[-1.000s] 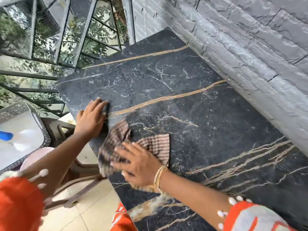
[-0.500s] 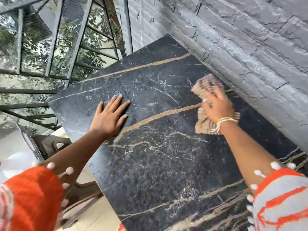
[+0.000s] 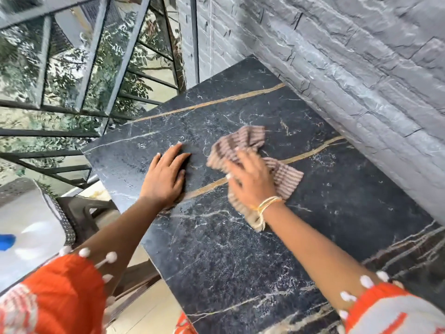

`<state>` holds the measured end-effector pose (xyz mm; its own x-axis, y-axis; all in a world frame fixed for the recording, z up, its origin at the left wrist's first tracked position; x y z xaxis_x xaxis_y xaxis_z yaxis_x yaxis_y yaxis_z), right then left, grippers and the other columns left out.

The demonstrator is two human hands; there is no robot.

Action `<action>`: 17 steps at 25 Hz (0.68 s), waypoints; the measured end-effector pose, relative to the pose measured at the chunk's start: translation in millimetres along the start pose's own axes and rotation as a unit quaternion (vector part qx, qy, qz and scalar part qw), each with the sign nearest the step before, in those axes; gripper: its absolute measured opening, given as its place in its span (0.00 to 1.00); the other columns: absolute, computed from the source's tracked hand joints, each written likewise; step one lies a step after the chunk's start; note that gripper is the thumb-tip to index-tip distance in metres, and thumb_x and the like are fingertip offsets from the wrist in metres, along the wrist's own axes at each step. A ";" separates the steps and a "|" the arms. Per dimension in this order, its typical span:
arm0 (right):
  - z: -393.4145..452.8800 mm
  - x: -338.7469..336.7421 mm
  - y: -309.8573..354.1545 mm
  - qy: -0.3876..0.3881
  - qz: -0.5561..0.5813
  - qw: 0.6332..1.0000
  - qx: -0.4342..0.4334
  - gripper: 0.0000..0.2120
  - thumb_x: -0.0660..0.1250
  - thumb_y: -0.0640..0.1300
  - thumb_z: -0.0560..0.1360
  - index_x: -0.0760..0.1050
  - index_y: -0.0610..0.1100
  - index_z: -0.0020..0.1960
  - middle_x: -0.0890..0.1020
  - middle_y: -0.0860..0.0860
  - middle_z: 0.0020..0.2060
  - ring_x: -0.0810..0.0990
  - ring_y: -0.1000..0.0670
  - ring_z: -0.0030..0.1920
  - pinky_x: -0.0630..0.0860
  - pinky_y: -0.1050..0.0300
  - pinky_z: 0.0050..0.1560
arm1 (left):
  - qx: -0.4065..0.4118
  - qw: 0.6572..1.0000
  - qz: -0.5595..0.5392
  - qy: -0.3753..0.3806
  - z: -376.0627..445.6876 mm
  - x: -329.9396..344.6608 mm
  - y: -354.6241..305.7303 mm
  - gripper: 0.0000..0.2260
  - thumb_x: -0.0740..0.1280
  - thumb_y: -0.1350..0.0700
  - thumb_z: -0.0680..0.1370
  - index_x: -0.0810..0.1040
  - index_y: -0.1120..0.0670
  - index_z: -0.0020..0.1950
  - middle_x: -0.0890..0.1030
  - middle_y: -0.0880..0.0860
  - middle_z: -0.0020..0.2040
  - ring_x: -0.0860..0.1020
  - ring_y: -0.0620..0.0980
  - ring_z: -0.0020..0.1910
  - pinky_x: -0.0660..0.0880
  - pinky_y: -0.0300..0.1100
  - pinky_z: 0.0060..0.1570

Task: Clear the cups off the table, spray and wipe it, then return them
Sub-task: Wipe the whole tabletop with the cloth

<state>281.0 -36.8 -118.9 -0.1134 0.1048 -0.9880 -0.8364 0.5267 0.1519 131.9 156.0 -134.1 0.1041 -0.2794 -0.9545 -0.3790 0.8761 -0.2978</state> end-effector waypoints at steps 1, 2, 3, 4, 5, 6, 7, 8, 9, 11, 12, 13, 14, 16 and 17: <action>-7.7 5.4 31.0 0.015 0.019 0.998 -0.052 0.18 0.58 0.53 0.77 0.73 0.54 0.66 0.70 0.45 0.70 0.66 0.40 0.70 0.67 0.39 0.68 | -0.006 1.000 -0.008 -0.004 -3.5 -5.3 10.6 0.26 0.50 0.49 0.76 0.65 0.49 0.74 0.61 0.51 0.77 0.60 0.52 0.76 0.55 0.55 0.73; -19.1 9.6 61.3 0.033 0.038 0.993 -0.106 0.18 0.58 0.53 0.77 0.73 0.55 0.66 0.69 0.45 0.71 0.65 0.40 0.72 0.64 0.38 0.70 | -0.013 1.000 0.001 -0.004 -7.5 -11.3 25.3 0.27 0.50 0.49 0.74 0.65 0.50 0.74 0.61 0.52 0.77 0.61 0.52 0.75 0.55 0.56 0.72; -33.8 14.1 89.7 0.055 0.052 0.984 -0.162 0.18 0.58 0.54 0.77 0.72 0.56 0.67 0.67 0.45 0.72 0.64 0.40 0.73 0.61 0.39 0.72 | -0.021 1.000 0.020 0.001 -11.1 -17.4 42.5 0.28 0.49 0.47 0.74 0.64 0.49 0.75 0.61 0.52 0.77 0.60 0.52 0.76 0.56 0.57 0.72; -50.2 18.8 114.6 0.077 0.060 0.970 -0.224 0.19 0.57 0.54 0.78 0.71 0.57 0.67 0.66 0.45 0.73 0.63 0.40 0.73 0.59 0.40 0.73 | -0.030 0.999 0.039 0.011 -14.6 -22.8 59.5 0.28 0.49 0.45 0.75 0.62 0.48 0.76 0.59 0.51 0.78 0.59 0.53 0.76 0.55 0.58 0.71; -67.4 23.4 135.3 0.098 0.066 0.950 -0.289 0.18 0.57 0.54 0.78 0.71 0.58 0.68 0.67 0.46 0.73 0.63 0.41 0.73 0.57 0.41 0.74 | -0.035 0.998 0.053 0.025 -17.5 -26.4 72.9 0.29 0.48 0.42 0.76 0.60 0.46 0.77 0.58 0.50 0.78 0.58 0.52 0.77 0.54 0.58 0.72; -82.1 26.5 150.0 0.114 0.076 0.927 -0.349 0.18 0.58 0.54 0.79 0.72 0.57 0.67 0.68 0.46 0.73 0.63 0.41 0.73 0.57 0.42 0.74 | -0.035 0.997 0.063 0.038 -18.7 -27.7 80.8 0.29 0.47 0.39 0.77 0.57 0.45 0.78 0.56 0.49 0.79 0.56 0.52 0.77 0.53 0.58 0.72; -90.9 28.3 159.5 0.119 0.087 0.906 -0.397 0.17 0.58 0.54 0.79 0.73 0.56 0.66 0.69 0.46 0.72 0.65 0.41 0.72 0.58 0.43 0.73 | -0.033 0.996 0.072 0.048 -19.9 -27.2 84.9 0.30 0.45 0.37 0.77 0.55 0.44 0.78 0.54 0.48 0.79 0.54 0.51 0.78 0.52 0.58 0.73; -92.0 28.2 162.5 0.112 0.095 0.890 -0.432 0.16 0.59 0.53 0.79 0.75 0.56 0.65 0.70 0.46 0.71 0.67 0.41 0.71 0.60 0.43 0.72 | -0.031 0.995 0.083 0.052 -20.3 -25.3 84.9 0.30 0.44 0.37 0.78 0.53 0.44 0.78 0.53 0.48 0.79 0.53 0.51 0.78 0.52 0.58 0.73; -85.7 27.8 160.2 0.096 0.095 0.882 -0.452 0.16 0.59 0.53 0.79 0.76 0.55 0.65 0.72 0.47 0.70 0.68 0.41 0.71 0.61 0.44 0.71 | -0.029 0.994 0.093 0.050 -19.5 -22.8 83.7 0.29 0.44 0.37 0.78 0.53 0.44 0.78 0.52 0.49 0.79 0.53 0.51 0.78 0.51 0.58 0.73; -57.9 26.9 143.9 0.062 0.090 0.891 -0.441 0.16 0.60 0.52 0.79 0.76 0.56 0.65 0.74 0.48 0.68 0.71 0.43 0.69 0.65 0.46 0.68 | -0.026 0.994 0.098 0.043 -15.3 -21.2 83.8 0.28 0.45 0.38 0.79 0.54 0.45 0.78 0.53 0.50 0.79 0.53 0.52 0.78 0.52 0.58 0.73; -38.4 26.1 130.4 0.049 0.084 0.908 -0.407 0.16 0.61 0.52 0.78 0.76 0.56 0.65 0.74 0.48 0.68 0.71 0.44 0.69 0.67 0.46 0.67 | -0.023 0.994 0.097 0.042 -12.3 -22.5 84.8 0.28 0.46 0.38 0.79 0.55 0.45 0.78 0.55 0.50 0.79 0.54 0.52 0.78 0.52 0.58 0.73; -16.5 26.2 112.7 0.044 0.072 0.929 -0.362 0.17 0.61 0.51 0.78 0.75 0.57 0.65 0.74 0.49 0.68 0.71 0.45 0.69 0.68 0.46 0.67 | -0.018 0.995 0.095 0.040 -8.1 -24.4 85.4 0.28 0.46 0.39 0.79 0.56 0.46 0.77 0.56 0.51 0.79 0.55 0.52 0.78 0.53 0.58 0.73; 4.4 24.0 92.6 0.046 0.054 0.948 -0.309 0.18 0.60 0.51 0.78 0.73 0.57 0.66 0.72 0.49 0.69 0.70 0.46 0.69 0.69 0.44 0.67 | -0.011 0.995 0.094 0.035 -3.7 -26.0 85.0 0.28 0.46 0.39 0.79 0.58 0.46 0.77 0.57 0.52 0.79 0.56 0.52 0.77 0.53 0.58 0.73; 43.0 15.2 43.2 0.048 0.016 0.980 -0.192 0.19 0.58 0.51 0.77 0.71 0.57 0.68 0.69 0.49 0.71 0.69 0.46 0.70 0.73 0.41 0.64 | 0.003 0.996 0.091 0.023 9.1 -27.4 81.0 0.27 0.46 0.39 0.79 0.59 0.47 0.77 0.58 0.52 0.78 0.57 0.53 0.77 0.54 0.57 0.72; 59.4 8.1 14.2 0.040 0.001 0.991 -0.127 0.20 0.57 0.51 0.77 0.71 0.57 0.68 0.68 0.49 0.72 0.69 0.45 0.69 0.74 0.41 0.62 | 0.010 0.996 0.089 0.021 18.5 -26.7 78.0 0.27 0.47 0.40 0.79 0.58 0.47 0.77 0.58 0.52 0.78 0.57 0.53 0.77 0.54 0.57 0.72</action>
<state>300.0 21.6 -123.1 -0.1490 0.0336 -0.9883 -0.9430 0.2959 0.1523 116.6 239.0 -132.1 -0.0021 -0.1359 -0.9907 -0.3704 0.9204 -0.1254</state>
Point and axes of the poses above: each hand's wrist, its own z-axis towards the middle knuckle, its own x-axis out of the palm, y = z × x, the point moved 3 cm from there along z, towards the middle knuckle
